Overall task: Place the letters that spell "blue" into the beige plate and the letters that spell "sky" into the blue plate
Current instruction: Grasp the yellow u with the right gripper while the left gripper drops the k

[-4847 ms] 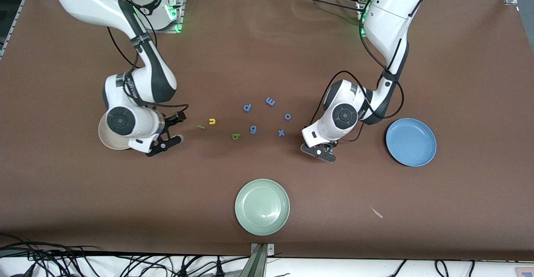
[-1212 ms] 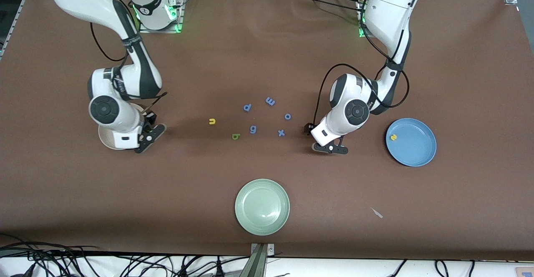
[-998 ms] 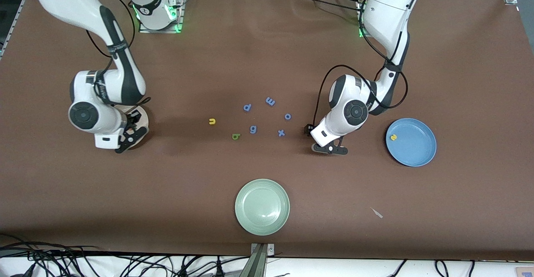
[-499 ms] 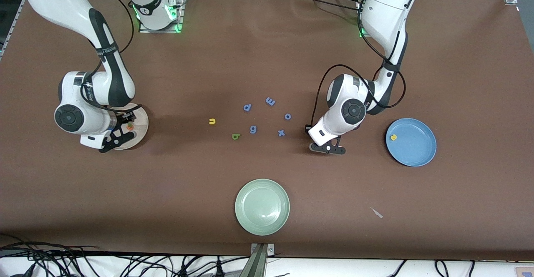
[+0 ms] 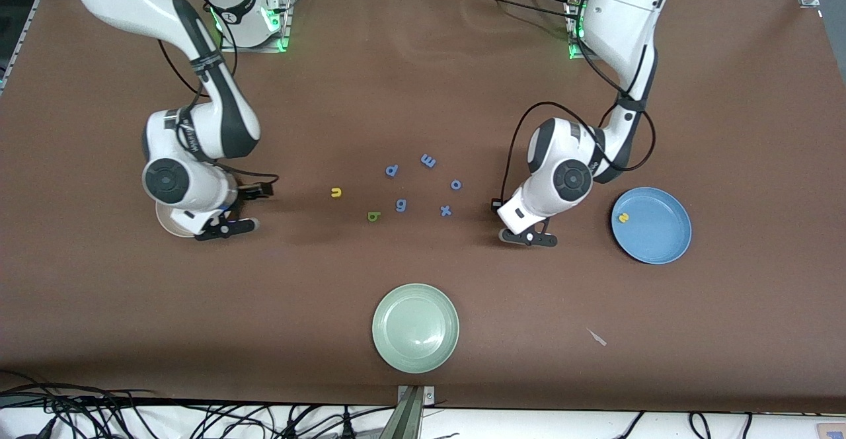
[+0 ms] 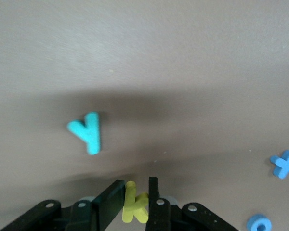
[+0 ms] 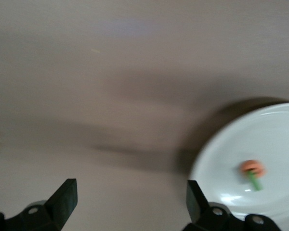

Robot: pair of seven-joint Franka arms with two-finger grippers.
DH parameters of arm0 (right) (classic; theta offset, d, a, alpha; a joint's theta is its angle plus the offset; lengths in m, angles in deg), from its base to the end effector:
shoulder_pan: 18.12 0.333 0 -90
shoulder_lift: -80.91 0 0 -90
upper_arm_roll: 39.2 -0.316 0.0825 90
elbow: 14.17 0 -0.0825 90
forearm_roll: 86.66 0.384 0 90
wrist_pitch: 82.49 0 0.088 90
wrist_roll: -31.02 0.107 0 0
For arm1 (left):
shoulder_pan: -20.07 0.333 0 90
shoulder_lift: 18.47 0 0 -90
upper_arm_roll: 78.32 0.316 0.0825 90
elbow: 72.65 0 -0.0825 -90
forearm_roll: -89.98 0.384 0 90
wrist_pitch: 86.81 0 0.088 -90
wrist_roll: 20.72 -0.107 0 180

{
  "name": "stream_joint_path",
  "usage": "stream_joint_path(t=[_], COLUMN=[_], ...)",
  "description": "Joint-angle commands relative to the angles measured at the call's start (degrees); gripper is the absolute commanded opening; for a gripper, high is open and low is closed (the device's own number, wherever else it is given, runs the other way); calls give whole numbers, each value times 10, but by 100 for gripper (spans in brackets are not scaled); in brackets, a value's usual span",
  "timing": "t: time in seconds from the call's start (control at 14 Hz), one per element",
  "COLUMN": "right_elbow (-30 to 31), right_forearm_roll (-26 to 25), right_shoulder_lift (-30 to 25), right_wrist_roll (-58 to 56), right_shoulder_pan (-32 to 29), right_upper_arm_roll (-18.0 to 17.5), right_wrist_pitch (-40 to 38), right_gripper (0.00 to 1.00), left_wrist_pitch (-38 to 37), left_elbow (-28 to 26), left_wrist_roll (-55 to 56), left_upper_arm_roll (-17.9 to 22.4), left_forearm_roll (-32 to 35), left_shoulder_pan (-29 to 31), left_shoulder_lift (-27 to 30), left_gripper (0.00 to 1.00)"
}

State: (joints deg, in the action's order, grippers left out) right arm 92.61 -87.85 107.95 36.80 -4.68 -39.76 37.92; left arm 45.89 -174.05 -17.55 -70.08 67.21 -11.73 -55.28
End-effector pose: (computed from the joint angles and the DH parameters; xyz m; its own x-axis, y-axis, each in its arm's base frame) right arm 0.5942 0.1469 0.2461 0.9621 0.1469 -0.2297 0.1587 -0.9867 0.0338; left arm 0.5919 -0.2733 0.1944 0.9878 -0.1065 -0.1132 -0.0860 -0.9811 0.1732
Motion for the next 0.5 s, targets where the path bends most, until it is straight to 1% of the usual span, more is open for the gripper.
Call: stream_joint_path(t=[0.0,0.07,0.14,0.21,0.36,0.43], right_elbow=[-31,-35,-32,-30,-30,-29], right_forearm_roll=[8,11,22,26,25,25], right_shoulder_lift=[23,28,35,38,52,59], right_wrist_roll=[104,131,152,177,251,272], right_shoulder_pan=[9,14,23,40,71,85], right_upper_arm_roll=[-35,-43,-45,-46,-46,-45], right_wrist_pitch=[-3,3,30,58,101,117], right_gripper=[100,100,100,100,100,100], left_wrist_pitch=[-51,-78,-103,-117,-116,-115], left_elbow=[-6,-7,-8,-13,-28,-31], left_wrist_roll=[-54,-82,-120,-158,-228,-274], left_upper_arm_roll=[1,2,4,5,12,31], left_forearm_roll=[-6,-6,-1,18,61,69], left_shoulder_pan=[32,51,73,98,132,138], left_shoulder_lift=[43,55,65,70,73,72], left_gripper=[6,6,6,6,5,5])
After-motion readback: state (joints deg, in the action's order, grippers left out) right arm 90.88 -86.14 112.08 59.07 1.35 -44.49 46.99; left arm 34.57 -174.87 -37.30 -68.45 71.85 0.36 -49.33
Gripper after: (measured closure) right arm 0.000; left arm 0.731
